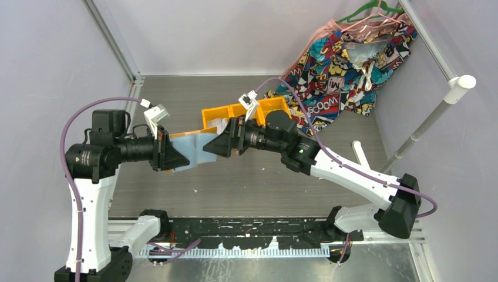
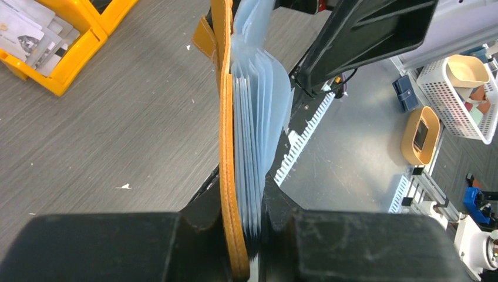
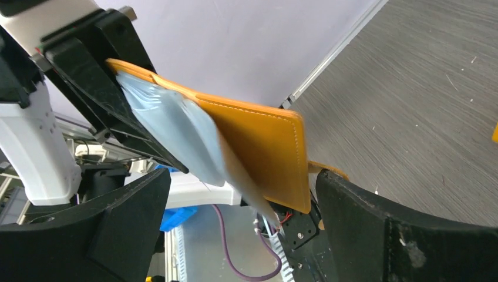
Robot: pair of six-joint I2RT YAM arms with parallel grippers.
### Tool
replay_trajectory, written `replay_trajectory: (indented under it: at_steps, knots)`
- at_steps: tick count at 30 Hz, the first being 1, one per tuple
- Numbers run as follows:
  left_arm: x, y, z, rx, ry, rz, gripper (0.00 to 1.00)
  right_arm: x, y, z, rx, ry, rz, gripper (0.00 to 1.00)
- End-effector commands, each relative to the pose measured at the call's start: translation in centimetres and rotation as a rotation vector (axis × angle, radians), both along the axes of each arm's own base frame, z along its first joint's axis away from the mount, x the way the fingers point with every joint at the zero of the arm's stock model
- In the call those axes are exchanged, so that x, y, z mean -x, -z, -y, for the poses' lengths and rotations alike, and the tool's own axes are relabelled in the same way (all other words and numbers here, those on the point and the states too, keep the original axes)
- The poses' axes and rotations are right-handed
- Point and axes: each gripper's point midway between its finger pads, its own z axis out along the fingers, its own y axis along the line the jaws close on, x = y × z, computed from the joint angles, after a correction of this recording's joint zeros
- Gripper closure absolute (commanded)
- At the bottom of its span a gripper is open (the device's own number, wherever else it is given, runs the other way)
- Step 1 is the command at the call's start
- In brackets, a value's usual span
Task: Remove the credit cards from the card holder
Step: Remove the credit card from the card holder.
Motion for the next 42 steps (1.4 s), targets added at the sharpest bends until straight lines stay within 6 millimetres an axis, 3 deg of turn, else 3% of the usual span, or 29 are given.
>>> replay_trajectory:
  at_steps: [1, 6, 11, 17, 25, 39, 42]
  knots:
    - [0.7, -1.5, 0.7, 0.059, 0.046, 0.024, 1.0, 1.0, -2.7, -0.1, -0.071, -0.031, 0.09, 0.0]
    - [1.3, -1.9, 1.3, 0.108, 0.071, -0.011, 1.0, 1.9, -2.8, -0.7, -0.111, -0.087, 0.079, 0.02]
    - [1.2, -2.6, 1.8, 0.162, 0.075, -0.043, 1.0, 2.4, -3.8, -0.8, -0.19, -0.104, 0.064, 0.19]
    - [1.2, -2.4, 1.8, 0.154, 0.074, -0.066, 1.0, 3.4, -4.7, -0.3, -0.253, -0.142, 0.061, 0.28]
    - [1.1, -1.8, 1.3, 0.124, 0.034, -0.072, 1.0, 4.0, -5.0, -0.9, -0.306, -0.195, 0.031, 0.36]
    - [1.9, -2.3, 1.9, 0.166, 0.086, -0.089, 1.0, 5.1, -5.3, -1.1, -0.341, -0.214, 0.026, 0.34]
    - [1.9, -2.1, 1.8, 0.159, 0.089, -0.095, 1.0, 5.2, -5.2, -1.0, -0.345, -0.21, 0.023, 0.42]
